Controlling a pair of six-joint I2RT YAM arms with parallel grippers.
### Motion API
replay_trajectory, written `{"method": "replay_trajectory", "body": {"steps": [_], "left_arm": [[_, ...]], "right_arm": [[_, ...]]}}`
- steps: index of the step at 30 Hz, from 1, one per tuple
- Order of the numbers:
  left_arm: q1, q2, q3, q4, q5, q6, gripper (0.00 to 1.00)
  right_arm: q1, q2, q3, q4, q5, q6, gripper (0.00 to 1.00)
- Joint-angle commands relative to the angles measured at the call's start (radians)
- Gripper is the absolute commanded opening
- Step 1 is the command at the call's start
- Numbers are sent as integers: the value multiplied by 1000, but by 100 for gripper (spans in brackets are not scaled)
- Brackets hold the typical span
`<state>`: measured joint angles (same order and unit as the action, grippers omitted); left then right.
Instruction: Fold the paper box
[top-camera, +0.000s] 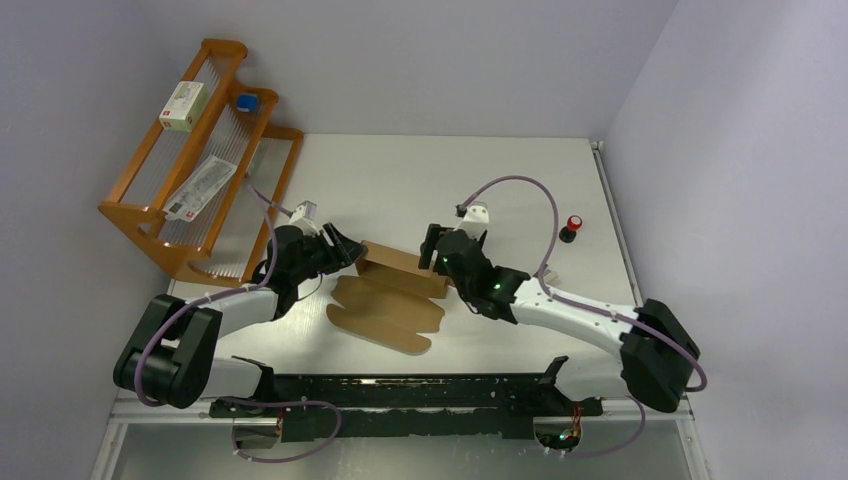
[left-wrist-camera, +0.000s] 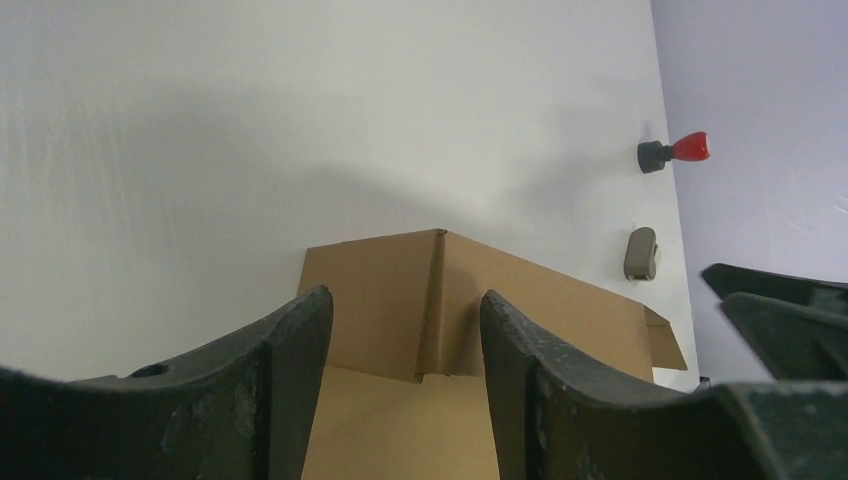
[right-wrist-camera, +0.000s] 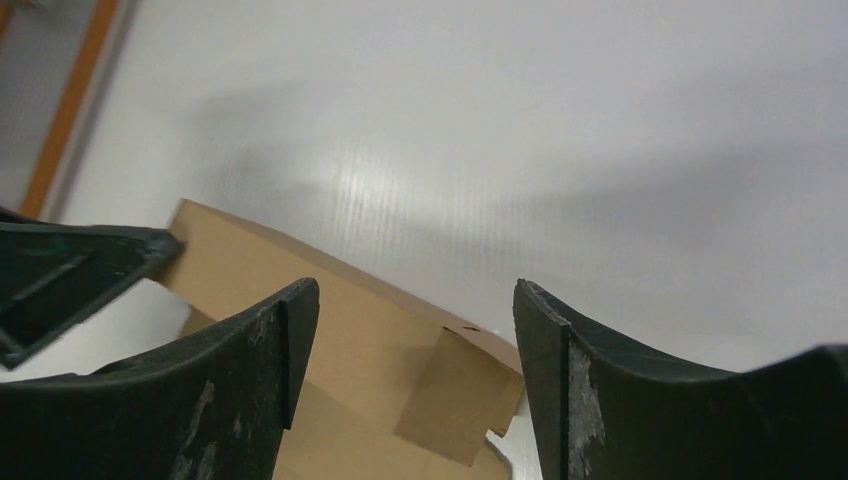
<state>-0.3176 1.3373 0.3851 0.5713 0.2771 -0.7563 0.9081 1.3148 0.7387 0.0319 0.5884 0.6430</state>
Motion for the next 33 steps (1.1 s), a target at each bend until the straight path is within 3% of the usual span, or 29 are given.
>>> {"method": "replay_trajectory", "body": {"steps": [1, 7, 21, 30, 33], "left_arm": [[5, -13, 34, -16, -7, 33, 61], [5, -14, 40, -31, -11, 49, 62], [-5, -14, 16, 20, 30, 14, 62], [-43, -6, -12, 60, 58, -20, 60], [-47, -36, -29, 62, 53, -33, 59]], "right_arm": [[-4, -93, 26, -89, -37, -13, 74], [-1, -111, -21, -77, -131, 82, 70], [-2, 10, -68, 44, -142, 164, 66], [-8, 89, -50, 154, -164, 138, 52], [-40, 114, -41, 198, -203, 122, 43]]}}
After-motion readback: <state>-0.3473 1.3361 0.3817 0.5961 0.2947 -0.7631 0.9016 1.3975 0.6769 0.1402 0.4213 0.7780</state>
